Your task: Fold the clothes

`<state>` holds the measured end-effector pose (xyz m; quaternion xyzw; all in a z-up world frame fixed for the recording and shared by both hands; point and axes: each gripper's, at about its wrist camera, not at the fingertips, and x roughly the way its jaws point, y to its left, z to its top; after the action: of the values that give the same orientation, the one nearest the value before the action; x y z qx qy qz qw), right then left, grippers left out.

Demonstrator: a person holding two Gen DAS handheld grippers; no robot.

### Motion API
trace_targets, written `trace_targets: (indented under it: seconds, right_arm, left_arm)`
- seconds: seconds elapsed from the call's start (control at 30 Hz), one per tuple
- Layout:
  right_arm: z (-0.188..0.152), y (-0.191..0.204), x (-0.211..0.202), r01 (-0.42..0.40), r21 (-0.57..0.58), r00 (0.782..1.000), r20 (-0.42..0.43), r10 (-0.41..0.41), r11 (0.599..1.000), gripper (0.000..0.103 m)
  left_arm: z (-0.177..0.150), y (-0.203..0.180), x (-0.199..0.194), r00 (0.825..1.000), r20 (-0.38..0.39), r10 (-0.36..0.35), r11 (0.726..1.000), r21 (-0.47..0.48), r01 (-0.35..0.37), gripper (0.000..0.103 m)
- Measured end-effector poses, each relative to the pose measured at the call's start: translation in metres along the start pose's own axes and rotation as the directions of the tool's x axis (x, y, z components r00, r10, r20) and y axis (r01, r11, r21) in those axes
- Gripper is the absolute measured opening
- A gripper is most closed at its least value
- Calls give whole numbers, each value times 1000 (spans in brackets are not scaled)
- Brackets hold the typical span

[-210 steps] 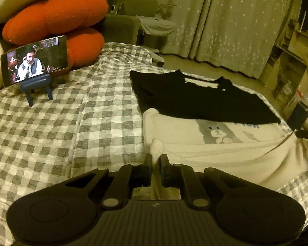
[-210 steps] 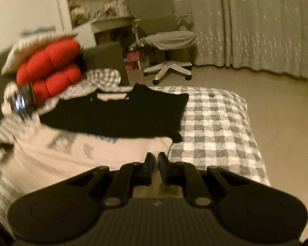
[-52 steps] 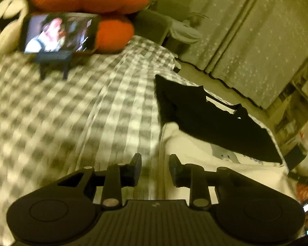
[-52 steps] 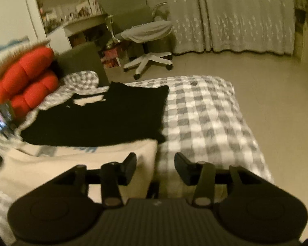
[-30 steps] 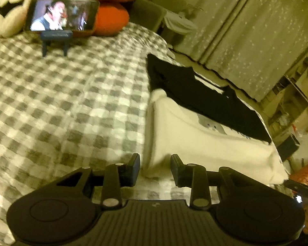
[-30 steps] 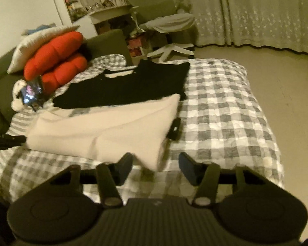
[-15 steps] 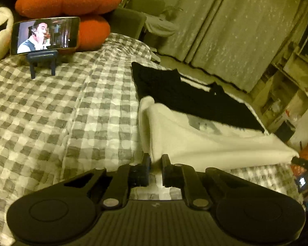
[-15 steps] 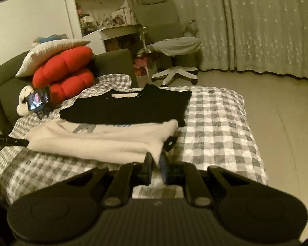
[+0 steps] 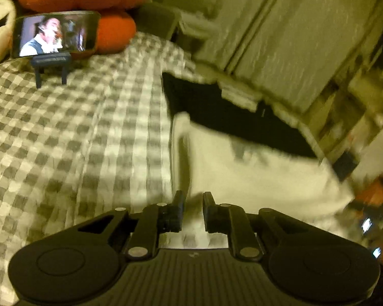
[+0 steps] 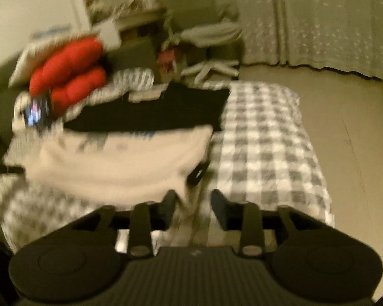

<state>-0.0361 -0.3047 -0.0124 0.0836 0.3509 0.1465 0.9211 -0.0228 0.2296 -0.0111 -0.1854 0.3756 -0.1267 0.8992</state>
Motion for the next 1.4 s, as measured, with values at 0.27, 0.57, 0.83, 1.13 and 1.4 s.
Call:
trace_targets:
  seconds: [0.27,0.57,0.83,1.13,1.4]
  right_arm:
    - [44,-16,44,9,38,997,-75,-6,999,37]
    - [51,2,82,38,-62,993,-113,-45,997,11]
    - [49,7,76,70,-92,996,-52,-75,993,11]
    - [49,5,93,118,-101,989,-74,-125,988,12]
    - [51,7,104,128,-117,987,-77,-138,985,13]
  left_arm:
    - [34,-17,41,998,-34,50,998,43,-48,23]
    - [38,-28,66,992,-8,130,985,120,-128,8]
    - [29,-12,31,993,105,54,998,22,-56,8]
    - [43,-8,64,981,95,167,986,1,-168,12]
    - [43,-12,74,988,58,141,990,8,-141,12]
